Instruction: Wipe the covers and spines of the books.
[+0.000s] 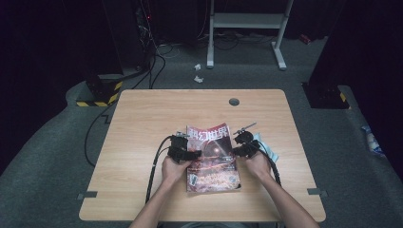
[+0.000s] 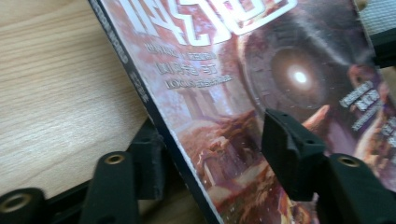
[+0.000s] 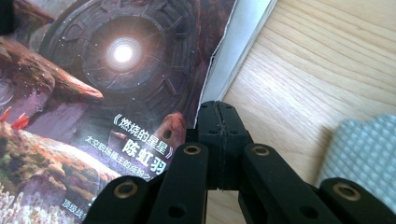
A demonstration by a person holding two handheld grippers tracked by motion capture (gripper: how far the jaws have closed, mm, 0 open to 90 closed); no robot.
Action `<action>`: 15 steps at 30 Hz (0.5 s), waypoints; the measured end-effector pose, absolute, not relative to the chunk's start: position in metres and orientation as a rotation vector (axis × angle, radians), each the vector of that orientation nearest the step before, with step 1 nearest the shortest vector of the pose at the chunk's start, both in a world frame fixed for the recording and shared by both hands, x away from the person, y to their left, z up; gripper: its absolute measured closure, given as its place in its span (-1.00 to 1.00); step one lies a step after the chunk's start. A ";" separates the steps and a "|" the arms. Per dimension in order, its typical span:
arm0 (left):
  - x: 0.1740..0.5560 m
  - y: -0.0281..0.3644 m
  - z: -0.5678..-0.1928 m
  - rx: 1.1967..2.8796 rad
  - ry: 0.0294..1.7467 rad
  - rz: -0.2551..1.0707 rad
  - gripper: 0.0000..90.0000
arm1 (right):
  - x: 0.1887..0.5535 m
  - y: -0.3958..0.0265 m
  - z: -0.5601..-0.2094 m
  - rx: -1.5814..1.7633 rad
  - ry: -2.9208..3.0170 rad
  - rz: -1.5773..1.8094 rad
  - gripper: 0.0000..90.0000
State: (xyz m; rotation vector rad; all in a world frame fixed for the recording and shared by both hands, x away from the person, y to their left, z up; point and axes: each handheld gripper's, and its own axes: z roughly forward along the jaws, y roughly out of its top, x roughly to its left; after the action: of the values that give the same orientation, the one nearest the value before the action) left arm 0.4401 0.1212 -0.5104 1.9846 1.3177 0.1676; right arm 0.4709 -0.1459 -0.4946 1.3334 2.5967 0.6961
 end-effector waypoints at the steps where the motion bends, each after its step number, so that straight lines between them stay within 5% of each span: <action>1: 0.440 0.121 -0.511 1.981 1.314 0.155 -0.01 | 0.470 -0.144 -0.495 1.340 2.596 0.693 0.99; 11: 0.442 0.120 -0.505 2.021 1.336 0.136 0.34 | 0.470 -0.133 -0.495 1.305 2.617 0.717 0.98; 15: 0.442 0.120 -0.501 2.021 1.344 0.130 0.46 | 0.469 -0.137 -0.493 1.297 2.602 0.712 0.76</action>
State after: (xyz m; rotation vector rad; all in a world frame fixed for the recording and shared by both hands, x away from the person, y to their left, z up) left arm 0.4419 0.1204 -0.5014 2.0207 1.3435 0.1303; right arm 0.4689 -0.1366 -0.4930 1.2968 2.6015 0.7115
